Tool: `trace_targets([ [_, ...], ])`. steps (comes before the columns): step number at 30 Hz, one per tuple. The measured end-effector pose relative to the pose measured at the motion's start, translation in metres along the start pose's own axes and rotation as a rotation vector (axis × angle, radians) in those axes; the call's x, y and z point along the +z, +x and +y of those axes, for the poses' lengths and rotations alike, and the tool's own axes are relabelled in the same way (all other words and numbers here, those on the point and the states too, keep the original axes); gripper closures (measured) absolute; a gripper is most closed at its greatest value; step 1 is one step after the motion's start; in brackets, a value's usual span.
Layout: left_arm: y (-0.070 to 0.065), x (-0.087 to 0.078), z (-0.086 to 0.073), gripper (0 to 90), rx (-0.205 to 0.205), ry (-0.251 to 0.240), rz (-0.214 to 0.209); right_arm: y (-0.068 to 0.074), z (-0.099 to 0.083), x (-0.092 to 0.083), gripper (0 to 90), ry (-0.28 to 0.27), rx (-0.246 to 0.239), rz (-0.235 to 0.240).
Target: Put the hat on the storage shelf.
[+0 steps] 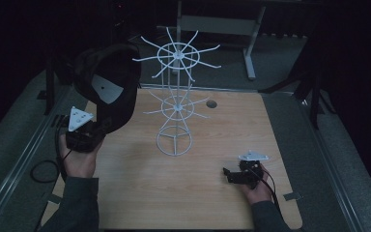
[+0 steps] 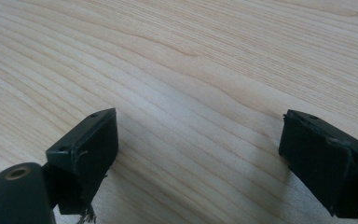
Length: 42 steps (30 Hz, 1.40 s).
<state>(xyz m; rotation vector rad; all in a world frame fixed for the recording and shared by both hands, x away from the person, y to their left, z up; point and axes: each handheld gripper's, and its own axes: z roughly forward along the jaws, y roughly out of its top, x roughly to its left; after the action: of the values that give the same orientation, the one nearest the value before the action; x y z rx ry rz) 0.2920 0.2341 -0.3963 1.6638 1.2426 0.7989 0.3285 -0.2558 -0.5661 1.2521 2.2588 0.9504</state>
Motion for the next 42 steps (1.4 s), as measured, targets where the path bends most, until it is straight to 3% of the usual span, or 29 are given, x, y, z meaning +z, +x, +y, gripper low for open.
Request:
trace_targets([
  [42,0.001,0.004,0.018,86.7,-0.008,-0.027,0.013,0.000,0.000,0.000,11.6,0.000,0.002,0.000],
])
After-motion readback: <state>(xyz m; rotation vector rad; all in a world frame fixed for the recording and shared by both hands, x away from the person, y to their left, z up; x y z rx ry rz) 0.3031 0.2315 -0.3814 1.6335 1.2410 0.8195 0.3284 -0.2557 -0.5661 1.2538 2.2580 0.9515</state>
